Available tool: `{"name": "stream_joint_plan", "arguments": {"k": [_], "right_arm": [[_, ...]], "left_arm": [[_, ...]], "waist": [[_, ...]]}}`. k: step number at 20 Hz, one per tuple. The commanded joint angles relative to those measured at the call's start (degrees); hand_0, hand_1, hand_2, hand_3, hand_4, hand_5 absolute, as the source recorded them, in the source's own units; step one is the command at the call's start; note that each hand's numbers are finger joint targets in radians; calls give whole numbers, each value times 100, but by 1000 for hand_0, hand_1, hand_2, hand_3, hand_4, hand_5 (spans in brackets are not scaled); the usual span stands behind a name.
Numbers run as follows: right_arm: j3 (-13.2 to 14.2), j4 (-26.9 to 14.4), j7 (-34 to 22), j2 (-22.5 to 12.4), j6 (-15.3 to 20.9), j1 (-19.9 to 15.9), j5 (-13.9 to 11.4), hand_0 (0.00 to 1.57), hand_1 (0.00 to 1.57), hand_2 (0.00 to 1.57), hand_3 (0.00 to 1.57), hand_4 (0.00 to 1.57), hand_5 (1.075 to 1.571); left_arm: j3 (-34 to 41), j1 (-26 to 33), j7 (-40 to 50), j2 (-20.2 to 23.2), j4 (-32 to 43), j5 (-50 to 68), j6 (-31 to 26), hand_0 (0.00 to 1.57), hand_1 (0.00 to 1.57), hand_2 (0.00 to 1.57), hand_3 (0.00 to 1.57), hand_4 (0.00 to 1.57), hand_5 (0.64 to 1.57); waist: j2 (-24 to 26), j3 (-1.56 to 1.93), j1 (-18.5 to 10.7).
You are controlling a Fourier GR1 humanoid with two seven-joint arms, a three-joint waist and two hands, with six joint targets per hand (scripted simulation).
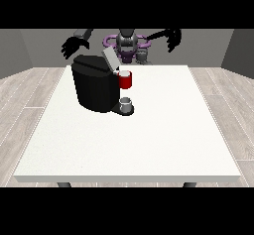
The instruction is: Insert the coffee pod into the coffee machine and close the lid
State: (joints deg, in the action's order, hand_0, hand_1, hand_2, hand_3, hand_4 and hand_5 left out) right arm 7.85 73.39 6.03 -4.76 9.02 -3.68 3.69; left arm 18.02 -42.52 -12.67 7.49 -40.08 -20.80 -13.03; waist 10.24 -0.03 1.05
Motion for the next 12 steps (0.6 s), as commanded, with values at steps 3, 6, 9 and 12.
{"name": "stream_joint_plan", "arguments": {"k": [3,6,9,12], "right_arm": [[-395,567,-470,-165,-357,82,-102,0,0,0,0,349,1571],[-204,702,-326,-366,-647,-402,173,0,0,0,0,257,1571],[-117,916,-735,-702,-888,-578,277,0,0,0,0,0,1571],[-419,1023,-841,-330,-605,-536,64,0,0,0,0,0,1571]], "left_arm": [[265,743,33,-287,-166,469,65,0,0,0,0,90,1571],[276,803,-28,-281,-264,620,-101,0,0,0,0,0,1571],[272,1119,-22,-483,-409,823,-251,0,0,0,0,0,1571],[188,1402,110,-552,-726,971,-391,0,0,0,0,135,1571]], "waist": [[493,-1,-98],[189,2,-295],[449,2,-453],[535,3,-657]]}}
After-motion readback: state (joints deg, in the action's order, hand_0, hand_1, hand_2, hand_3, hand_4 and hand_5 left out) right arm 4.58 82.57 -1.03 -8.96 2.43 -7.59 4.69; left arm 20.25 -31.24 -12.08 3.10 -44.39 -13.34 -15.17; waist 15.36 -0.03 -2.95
